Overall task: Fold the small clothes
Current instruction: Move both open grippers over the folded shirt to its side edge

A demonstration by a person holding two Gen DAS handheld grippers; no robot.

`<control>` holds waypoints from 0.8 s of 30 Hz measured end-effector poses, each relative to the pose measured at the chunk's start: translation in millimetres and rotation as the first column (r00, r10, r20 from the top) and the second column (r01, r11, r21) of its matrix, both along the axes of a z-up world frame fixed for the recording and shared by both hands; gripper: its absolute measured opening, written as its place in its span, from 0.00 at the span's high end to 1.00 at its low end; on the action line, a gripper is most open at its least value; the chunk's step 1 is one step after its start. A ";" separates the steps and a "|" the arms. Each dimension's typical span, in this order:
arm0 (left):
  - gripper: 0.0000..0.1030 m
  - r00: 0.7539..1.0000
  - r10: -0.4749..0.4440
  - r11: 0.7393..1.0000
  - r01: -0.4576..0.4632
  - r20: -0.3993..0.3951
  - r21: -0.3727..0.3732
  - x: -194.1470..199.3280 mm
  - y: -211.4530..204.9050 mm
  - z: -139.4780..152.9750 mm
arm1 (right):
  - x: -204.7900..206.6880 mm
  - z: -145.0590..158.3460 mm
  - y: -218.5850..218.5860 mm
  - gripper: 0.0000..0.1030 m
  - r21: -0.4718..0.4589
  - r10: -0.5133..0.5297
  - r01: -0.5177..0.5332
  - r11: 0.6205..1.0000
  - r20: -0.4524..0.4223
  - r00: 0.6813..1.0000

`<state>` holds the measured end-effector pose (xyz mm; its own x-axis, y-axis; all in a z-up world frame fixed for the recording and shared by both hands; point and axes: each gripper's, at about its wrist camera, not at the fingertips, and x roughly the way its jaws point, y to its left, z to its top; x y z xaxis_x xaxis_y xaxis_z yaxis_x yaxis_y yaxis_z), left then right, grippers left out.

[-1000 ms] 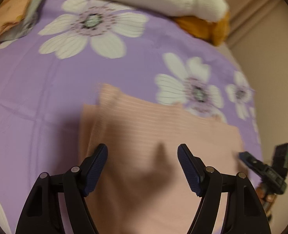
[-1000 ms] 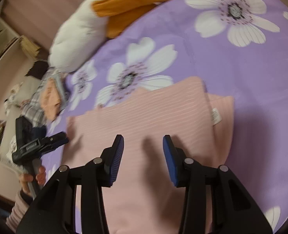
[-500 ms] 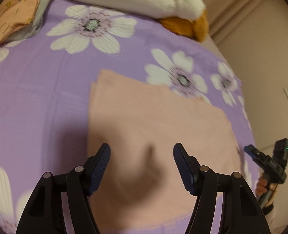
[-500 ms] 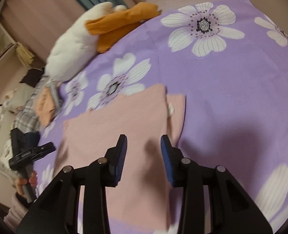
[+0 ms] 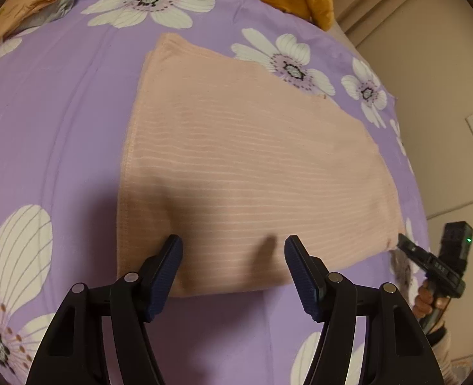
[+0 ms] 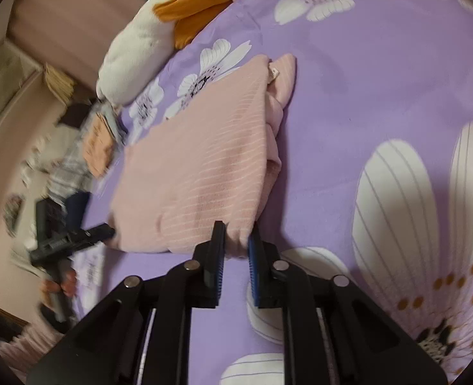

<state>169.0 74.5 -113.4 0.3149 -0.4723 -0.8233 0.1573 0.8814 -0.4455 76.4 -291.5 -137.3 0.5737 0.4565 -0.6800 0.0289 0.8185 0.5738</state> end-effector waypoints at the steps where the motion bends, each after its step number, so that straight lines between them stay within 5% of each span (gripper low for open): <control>1: 0.36 1.000 -0.001 1.000 0.001 -0.002 0.001 0.5 -0.6 -0.7 | -1.0 5.7 4.2 0.89 -0.051 0.012 -0.011 0.999 0.007 1.000; 6: 0.36 1.000 -0.003 1.000 0.003 -0.003 0.006 0.1 -1.5 -3.7 | -2.4 27.7 4.1 0.91 -0.213 0.045 -0.043 0.976 0.004 0.999; 9: 0.36 1.000 0.000 1.000 0.000 0.000 0.003 -0.8 -2.2 -3.7 | 6.1 14.6 8.8 0.90 -0.264 0.064 -0.077 0.961 -0.059 0.996; 14: 0.36 1.000 0.004 1.000 -0.004 0.029 0.019 -9.6 2.5 4.4 | 3.3 9.4 1.8 0.75 -0.243 0.036 -0.050 0.969 -0.062 0.997; 24: 0.34 0.994 0.042 0.996 -0.050 0.102 0.074 -12.3 13.8 17.0 | -1.9 56.9 14.3 0.58 -0.233 0.036 -0.022 0.972 0.059 0.998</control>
